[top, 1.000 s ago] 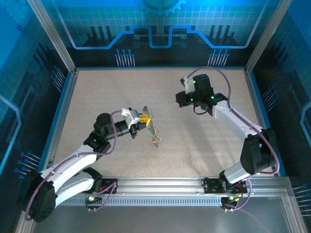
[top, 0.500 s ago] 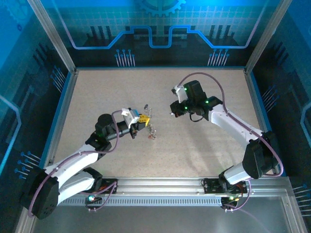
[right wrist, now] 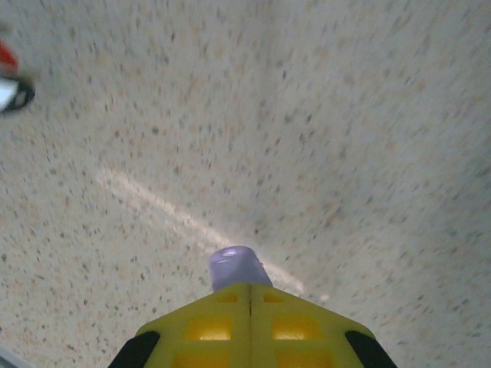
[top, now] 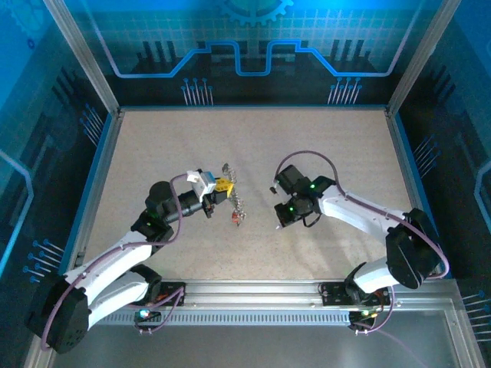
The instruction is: Put the keys on the keyring
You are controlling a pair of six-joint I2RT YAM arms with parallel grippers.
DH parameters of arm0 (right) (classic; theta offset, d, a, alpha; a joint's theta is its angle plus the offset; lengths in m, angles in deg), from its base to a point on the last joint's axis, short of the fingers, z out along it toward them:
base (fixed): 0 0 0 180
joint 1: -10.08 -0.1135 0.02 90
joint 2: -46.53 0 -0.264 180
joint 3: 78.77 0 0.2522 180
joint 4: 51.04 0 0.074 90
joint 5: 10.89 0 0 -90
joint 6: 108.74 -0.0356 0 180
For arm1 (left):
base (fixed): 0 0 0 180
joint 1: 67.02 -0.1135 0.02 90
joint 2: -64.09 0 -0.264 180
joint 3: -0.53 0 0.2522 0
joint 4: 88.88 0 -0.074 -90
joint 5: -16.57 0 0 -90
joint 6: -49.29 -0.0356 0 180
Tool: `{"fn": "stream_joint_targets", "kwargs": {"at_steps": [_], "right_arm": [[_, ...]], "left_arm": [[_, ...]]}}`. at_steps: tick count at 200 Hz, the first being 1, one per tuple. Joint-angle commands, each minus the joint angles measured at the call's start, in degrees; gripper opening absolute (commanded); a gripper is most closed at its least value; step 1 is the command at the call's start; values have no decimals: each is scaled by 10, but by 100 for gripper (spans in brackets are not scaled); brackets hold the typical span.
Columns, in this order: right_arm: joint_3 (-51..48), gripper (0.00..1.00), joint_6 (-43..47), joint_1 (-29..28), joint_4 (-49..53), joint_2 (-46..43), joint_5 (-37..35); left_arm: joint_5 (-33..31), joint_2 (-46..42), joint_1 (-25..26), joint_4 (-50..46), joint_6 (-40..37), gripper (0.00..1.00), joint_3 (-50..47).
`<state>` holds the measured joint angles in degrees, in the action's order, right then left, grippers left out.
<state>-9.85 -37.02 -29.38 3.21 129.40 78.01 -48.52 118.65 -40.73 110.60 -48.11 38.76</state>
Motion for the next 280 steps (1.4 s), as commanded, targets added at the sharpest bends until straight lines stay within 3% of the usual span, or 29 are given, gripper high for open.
{"fn": "stream_joint_targets", "kwargs": {"at_steps": [1,86,240,280], "right_arm": [[-4,0,-36,-11,2,15,-2],[31,0,-18,-11,-83,126,4],[95,0,46,-11,-119,207,15],[96,19,83,-8,-96,187,6]], "left_arm": [[-6,-15,-6,18,7,0,-5],[-18,-25,-6,15,3,0,-13],[-36,-38,-9,16,6,0,-27],[-42,-39,-8,16,8,0,-29]]}}
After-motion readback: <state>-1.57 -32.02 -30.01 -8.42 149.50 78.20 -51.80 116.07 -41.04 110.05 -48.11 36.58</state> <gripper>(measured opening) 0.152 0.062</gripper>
